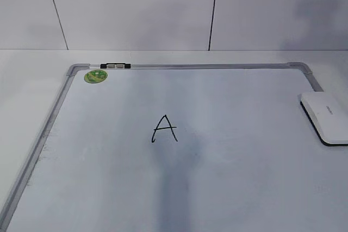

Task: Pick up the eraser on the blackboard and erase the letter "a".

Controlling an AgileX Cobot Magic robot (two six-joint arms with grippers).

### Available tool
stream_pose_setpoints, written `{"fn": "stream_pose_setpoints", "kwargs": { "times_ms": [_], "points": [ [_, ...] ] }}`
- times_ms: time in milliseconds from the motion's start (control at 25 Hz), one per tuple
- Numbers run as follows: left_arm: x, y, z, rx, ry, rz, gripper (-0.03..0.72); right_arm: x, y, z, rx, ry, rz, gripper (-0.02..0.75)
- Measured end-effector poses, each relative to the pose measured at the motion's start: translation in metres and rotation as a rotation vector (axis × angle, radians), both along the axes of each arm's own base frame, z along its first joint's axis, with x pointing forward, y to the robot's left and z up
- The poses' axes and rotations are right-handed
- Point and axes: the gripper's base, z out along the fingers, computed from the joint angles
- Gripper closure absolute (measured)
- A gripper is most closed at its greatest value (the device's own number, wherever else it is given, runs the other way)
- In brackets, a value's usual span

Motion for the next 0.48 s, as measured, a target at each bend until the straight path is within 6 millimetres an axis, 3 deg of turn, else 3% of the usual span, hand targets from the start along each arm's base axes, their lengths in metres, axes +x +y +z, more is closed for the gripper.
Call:
{"fn": "stream_pose_setpoints", "kwargs": {
  "times_ms": [240, 480],
  "points": [
    [-0.037, 0.004, 0.029, -0.01, -0.097, -0.006, 0.097, -0.029, 0.002, 0.015, 0.025, -0.077, 0.022, 0.145],
    [-0.07, 0.007, 0.051, -0.02, -0.192, -0.009, 0.097, -0.065, 0.002, 0.01, 0.024, -0.13, 0.022, 0.145]
  ]
}}
